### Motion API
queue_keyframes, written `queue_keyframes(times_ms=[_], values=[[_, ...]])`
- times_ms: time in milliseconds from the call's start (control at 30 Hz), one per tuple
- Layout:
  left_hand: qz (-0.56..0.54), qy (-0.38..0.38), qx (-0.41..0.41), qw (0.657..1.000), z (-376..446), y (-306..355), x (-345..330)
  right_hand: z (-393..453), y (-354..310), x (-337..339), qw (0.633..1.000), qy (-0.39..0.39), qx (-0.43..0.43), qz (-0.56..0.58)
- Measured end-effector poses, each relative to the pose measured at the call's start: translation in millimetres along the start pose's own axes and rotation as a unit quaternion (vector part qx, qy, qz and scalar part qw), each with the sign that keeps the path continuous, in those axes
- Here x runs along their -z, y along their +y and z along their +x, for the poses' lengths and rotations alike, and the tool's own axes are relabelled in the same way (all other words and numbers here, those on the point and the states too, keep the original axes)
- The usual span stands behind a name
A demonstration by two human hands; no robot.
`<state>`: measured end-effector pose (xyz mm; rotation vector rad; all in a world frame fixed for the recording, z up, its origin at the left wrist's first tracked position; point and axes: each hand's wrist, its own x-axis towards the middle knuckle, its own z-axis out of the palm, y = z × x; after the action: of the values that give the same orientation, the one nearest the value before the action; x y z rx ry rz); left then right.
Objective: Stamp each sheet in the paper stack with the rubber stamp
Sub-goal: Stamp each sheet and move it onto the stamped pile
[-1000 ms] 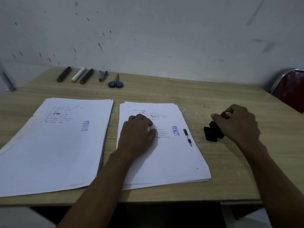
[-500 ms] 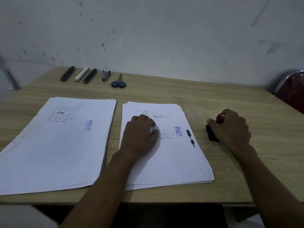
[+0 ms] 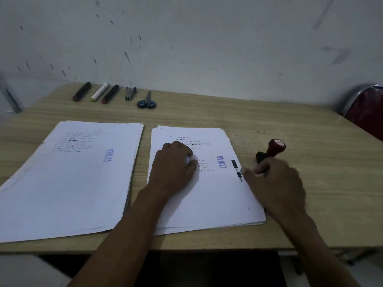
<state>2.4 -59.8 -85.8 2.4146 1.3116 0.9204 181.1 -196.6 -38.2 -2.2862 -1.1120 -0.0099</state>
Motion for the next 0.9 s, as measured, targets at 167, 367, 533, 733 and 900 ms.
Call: queue_keyframes(times_ms=[167,367,533,733,900], values=[[-0.005,-0.002,-0.005,1.000,-0.9,-0.3,-0.3,-13.1,1.0,-14.8,0.998,-0.037,0.040,-0.008],[0.005,-0.005,0.002,1.000,0.5,2.9,0.7,-10.8,-0.6,-18.2,0.996,0.002,0.025,0.090],[0.000,-0.005,0.009,1.000,-0.9,4.0,2.3,-8.4,0.5,-18.3,0.989,0.011,-0.007,0.146],[-0.040,0.057,0.003,0.998,-1.9,7.9,2.6,-14.6,1.1,-19.3,0.992,0.045,0.031,0.114],[-0.129,0.102,0.014,0.986,0.3,10.5,10.3,-19.5,-3.3,-17.6,0.986,0.095,0.033,0.133]])
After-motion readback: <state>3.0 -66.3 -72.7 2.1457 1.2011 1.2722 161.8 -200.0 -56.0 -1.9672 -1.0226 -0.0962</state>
